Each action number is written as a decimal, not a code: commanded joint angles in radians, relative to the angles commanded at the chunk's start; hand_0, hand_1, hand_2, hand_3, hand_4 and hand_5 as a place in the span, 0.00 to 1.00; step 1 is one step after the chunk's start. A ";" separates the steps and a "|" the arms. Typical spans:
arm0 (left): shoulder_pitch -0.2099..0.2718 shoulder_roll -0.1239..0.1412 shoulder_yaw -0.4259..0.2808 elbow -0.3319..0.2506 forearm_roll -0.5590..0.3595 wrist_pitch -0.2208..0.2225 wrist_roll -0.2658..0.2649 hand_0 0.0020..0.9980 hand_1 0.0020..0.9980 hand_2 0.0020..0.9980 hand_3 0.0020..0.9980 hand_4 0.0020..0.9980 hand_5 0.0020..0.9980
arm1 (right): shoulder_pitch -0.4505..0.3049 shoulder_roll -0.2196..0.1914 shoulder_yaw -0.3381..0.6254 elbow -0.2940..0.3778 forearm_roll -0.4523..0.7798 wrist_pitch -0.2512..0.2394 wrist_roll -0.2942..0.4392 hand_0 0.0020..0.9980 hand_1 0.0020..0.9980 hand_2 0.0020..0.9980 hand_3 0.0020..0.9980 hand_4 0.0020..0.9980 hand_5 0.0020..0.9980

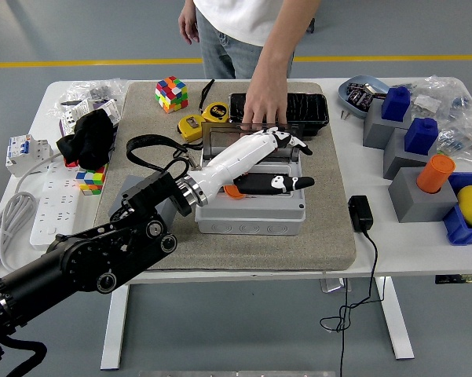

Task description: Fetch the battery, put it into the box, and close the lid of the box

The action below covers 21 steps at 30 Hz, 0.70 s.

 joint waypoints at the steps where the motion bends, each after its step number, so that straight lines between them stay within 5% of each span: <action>1: 0.016 0.006 -0.028 -0.025 -0.030 -0.038 0.020 0.96 0.89 0.83 0.76 1.00 1.00 | -0.001 0.001 0.002 0.000 -0.001 0.000 0.000 0.91 0.91 0.86 0.90 1.00 1.00; 5: 0.070 0.022 -0.146 -0.122 -0.156 -0.181 0.071 0.96 0.89 0.83 0.76 1.00 1.00 | -0.004 0.005 0.004 0.001 0.000 0.000 0.000 0.91 0.91 0.86 0.90 1.00 1.00; 13: 0.137 0.066 -0.314 -0.291 -0.343 -0.345 0.117 0.94 0.88 0.81 0.75 1.00 1.00 | -0.007 0.008 0.008 0.001 -0.003 0.001 0.000 0.91 0.91 0.86 0.90 1.00 1.00; 21: 0.224 0.074 -0.469 -0.307 -0.641 -0.464 0.125 0.88 0.85 0.80 0.76 1.00 1.00 | -0.011 0.013 0.012 0.002 -0.003 0.001 0.000 0.91 0.91 0.86 0.90 1.00 1.00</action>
